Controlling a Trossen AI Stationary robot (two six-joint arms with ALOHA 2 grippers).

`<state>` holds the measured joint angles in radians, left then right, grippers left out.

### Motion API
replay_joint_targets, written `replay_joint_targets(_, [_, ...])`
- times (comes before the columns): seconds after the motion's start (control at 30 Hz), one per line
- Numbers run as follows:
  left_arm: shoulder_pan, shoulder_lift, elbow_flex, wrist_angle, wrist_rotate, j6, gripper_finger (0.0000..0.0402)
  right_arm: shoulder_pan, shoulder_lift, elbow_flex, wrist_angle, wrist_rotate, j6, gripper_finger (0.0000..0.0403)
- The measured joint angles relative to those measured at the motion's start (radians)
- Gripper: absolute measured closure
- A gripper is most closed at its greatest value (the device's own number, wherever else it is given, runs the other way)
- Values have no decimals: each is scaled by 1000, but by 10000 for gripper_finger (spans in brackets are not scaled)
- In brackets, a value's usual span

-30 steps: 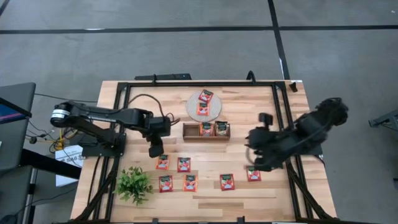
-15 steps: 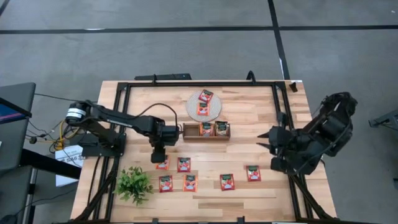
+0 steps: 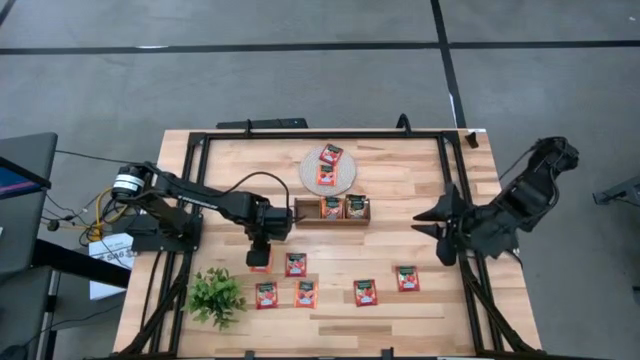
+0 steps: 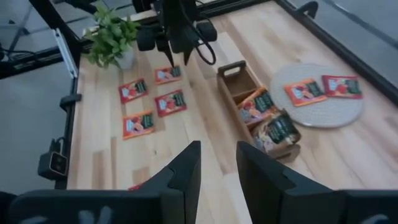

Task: Pick & Place Tea
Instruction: Put the orange tea bag into the middle section of the wooden organizer

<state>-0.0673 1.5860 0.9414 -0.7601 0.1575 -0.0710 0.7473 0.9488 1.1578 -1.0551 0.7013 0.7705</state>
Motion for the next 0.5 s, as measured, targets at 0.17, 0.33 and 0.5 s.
replay_joint_targets(0.17, [0,19,-35,17,11,-14,255,-44,-21,-50,46,-60,-49,308])
replay_joint_targets(0.33, [0,40,-92,97,24,-66,255,-83,-21,-80,50,-102,-71,308])
replay_joint_targets(0.5, [2,44,-111,154,25,-98,255,-115,-20,-99,58,-141,-73,308])
